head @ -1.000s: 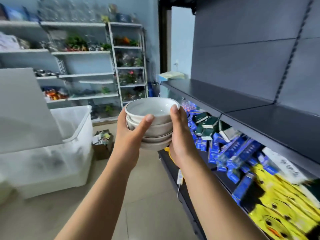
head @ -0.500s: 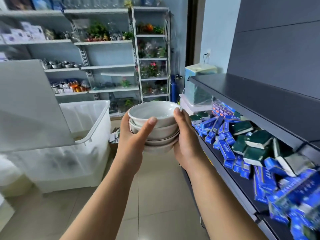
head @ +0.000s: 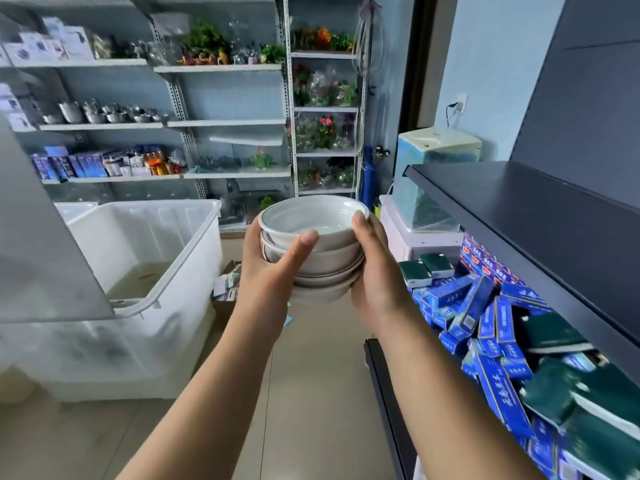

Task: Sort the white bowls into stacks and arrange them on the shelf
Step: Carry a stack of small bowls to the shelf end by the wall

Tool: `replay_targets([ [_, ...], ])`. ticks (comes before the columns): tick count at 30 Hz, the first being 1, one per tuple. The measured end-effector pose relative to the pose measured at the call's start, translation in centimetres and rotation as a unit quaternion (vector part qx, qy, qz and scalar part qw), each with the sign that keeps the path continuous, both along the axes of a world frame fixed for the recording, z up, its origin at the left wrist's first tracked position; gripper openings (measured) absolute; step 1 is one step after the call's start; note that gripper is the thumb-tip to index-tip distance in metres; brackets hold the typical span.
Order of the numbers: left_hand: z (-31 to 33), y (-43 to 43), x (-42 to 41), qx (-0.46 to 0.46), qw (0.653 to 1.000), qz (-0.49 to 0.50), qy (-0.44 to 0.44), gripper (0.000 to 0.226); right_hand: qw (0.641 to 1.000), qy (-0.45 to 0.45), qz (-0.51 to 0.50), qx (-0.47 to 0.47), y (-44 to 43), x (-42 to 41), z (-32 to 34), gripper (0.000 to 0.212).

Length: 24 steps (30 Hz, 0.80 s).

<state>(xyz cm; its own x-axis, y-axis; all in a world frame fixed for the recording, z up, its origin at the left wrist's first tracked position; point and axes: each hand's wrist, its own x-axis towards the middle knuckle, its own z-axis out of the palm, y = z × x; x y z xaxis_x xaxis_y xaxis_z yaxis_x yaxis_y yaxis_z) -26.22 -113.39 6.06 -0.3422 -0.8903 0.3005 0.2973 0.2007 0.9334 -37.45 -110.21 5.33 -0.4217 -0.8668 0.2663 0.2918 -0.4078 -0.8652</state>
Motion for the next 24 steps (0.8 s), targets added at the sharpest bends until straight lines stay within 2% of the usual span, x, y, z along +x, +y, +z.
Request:
replay_targets([
  [6,-1.6,-10.8,-7.3,-0.046,0.998,-0.038,0.030,0.061,0.999,0.015,-0.048,0.017,-9.7,-7.1,-1.5,0.065],
  [8,-1.8,-15.1,-10.0,-0.056,0.996,-0.061,0.040,0.059,0.998,0.022,-0.064,0.019,-13.7,-9.5,-1.3,0.071],
  [10,-1.2,-19.5,-12.6,-0.050,0.994,-0.076,0.053,0.067,0.996,0.025,-0.082,0.026,-17.6,-11.9,-0.4,0.075],
  [15,0.9,-29.0,-20.0,-0.055,0.986,-0.133,0.080,0.071,0.988,0.040,-0.147,0.023,-25.5,-18.4,2.0,0.063],
  [19,1.5,-33.1,-25.9,-0.062,0.978,-0.181,0.083,0.064,0.983,0.024,-0.182,0.011,-28.7,-23.5,2.5,0.059],
  [24,1.3,-36.9,-33.5,-0.060,0.967,-0.234,0.076,0.075,0.973,0.042,-0.225,0.025,-31.5,-30.3,2.4,0.061],
])
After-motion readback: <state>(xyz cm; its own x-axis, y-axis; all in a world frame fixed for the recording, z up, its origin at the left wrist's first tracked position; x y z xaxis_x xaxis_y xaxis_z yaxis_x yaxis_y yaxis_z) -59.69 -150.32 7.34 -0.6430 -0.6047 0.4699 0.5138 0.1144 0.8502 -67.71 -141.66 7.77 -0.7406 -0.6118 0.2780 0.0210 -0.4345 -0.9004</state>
